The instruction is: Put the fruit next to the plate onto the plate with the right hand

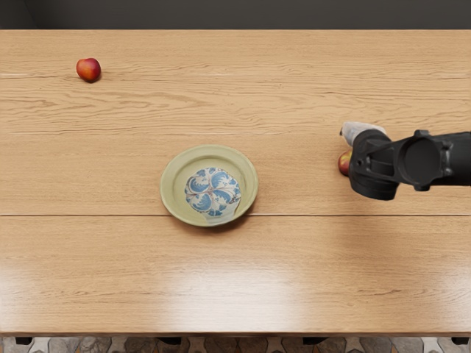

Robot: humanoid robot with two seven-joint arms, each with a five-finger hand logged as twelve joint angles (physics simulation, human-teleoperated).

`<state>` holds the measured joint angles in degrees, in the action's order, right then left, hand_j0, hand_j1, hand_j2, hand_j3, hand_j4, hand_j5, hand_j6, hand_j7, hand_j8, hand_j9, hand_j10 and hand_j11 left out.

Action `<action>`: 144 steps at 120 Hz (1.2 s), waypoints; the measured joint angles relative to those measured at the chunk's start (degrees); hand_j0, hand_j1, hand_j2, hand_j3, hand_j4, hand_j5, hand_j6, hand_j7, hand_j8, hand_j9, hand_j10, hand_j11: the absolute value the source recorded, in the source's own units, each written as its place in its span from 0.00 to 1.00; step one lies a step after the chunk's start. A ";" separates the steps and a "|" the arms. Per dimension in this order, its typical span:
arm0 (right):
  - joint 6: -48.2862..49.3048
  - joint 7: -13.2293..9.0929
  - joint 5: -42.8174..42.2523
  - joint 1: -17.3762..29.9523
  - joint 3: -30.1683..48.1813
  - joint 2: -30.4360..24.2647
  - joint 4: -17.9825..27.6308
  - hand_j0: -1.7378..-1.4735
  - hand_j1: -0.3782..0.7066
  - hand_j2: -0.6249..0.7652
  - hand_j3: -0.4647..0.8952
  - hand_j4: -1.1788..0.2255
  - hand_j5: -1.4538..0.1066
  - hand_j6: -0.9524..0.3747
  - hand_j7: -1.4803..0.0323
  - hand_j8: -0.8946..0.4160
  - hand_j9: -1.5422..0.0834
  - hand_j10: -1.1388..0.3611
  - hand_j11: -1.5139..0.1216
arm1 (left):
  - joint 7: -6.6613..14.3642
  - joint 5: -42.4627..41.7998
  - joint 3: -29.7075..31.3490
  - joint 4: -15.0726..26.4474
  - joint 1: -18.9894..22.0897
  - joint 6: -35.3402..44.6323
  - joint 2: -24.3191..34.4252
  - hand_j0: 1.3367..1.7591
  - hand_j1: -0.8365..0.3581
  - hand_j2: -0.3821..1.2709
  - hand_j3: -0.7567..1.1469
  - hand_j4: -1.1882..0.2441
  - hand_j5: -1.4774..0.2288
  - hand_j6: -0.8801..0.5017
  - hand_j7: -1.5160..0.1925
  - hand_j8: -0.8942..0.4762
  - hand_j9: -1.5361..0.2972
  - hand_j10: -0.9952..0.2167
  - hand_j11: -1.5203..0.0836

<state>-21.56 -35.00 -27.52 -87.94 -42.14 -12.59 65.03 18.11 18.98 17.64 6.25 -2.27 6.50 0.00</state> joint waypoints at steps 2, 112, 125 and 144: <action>-0.02 0.00 -0.01 0.15 0.01 0.17 -0.37 0.30 0.27 0.42 0.34 0.68 0.75 0.55 0.79 0.51 0.77 0.61 0.75 | 0.00 0.00 0.00 0.00 -0.01 0.00 0.00 0.76 0.98 0.23 0.40 0.82 0.85 0.63 0.88 0.64 0.83 0.81 0.94; 0.34 -0.15 0.22 1.00 0.13 4.46 -3.26 0.32 0.55 0.42 0.34 0.46 0.48 0.32 0.52 0.37 0.51 0.40 0.50 | 0.01 0.00 -0.24 -0.01 0.16 0.00 0.00 0.76 0.98 0.23 0.40 0.82 0.85 0.63 0.88 0.64 0.83 0.81 0.94; 0.39 -0.12 0.23 1.05 0.17 4.90 -3.49 0.32 0.57 0.47 0.34 0.41 0.44 0.33 0.47 0.38 0.47 0.40 0.45 | 0.01 -0.01 -0.23 -0.01 0.16 0.00 0.00 0.76 0.98 0.23 0.40 0.82 0.85 0.63 0.88 0.64 0.83 0.81 0.94; 0.50 -0.10 0.29 0.99 0.21 5.12 -3.57 0.34 0.57 0.49 0.34 0.35 0.34 0.35 0.38 0.41 0.38 0.41 0.36 | 0.00 -0.01 -0.24 -0.01 0.51 0.00 0.00 0.76 0.98 0.23 0.40 0.82 0.85 0.63 0.88 0.64 0.83 0.81 0.94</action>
<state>-21.05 -35.10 -27.23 -86.95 -41.93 -7.47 61.45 18.11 18.98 17.40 6.24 -1.76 6.50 0.00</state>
